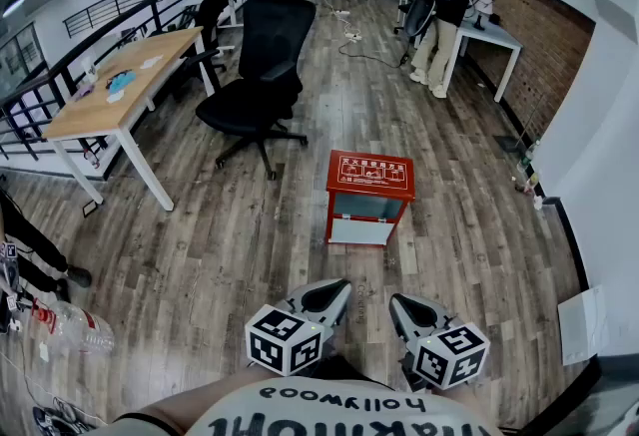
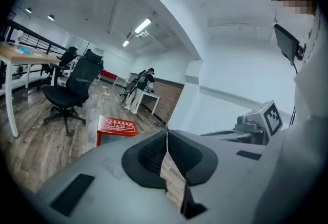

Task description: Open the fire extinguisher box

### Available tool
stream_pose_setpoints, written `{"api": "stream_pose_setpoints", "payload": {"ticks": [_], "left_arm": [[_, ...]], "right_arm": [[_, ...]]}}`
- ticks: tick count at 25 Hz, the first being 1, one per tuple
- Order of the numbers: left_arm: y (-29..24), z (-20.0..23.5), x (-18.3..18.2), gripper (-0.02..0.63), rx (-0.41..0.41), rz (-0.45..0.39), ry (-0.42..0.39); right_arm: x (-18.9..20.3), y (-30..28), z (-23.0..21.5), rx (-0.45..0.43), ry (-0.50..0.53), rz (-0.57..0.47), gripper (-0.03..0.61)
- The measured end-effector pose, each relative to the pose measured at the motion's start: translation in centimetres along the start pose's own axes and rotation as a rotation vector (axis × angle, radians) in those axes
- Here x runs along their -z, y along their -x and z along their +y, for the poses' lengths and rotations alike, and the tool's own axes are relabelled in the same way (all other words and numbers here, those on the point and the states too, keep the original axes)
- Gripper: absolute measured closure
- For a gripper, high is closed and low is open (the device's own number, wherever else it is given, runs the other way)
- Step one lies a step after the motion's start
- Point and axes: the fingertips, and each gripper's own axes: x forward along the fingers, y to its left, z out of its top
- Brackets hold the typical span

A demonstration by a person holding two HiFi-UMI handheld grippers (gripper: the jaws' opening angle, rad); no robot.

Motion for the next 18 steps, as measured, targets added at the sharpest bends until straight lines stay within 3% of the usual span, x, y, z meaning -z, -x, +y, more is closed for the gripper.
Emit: {"api": "stream_pose_setpoints", "payload": {"ticks": [10,15,18], "left_arm": [[-0.7,-0.1,0.1,0.600,-0.008,0.004,-0.017],[0.2,-2.8,-3.5,0.600,0.216,-0.170,-0.022],[0.6,-3.7,-6.4,0.599,0.296,-0.243,-0.048]], "right_arm": [[0.2,0.2,-1.0,0.010,-0.004,0.003,0.569],[-2.6,1.0,-0.7,-0.021,0.052,-0.097,0.568],[-5.6,1.7,-0.5,-0.045,0.092,-0.171,0.568]]}}
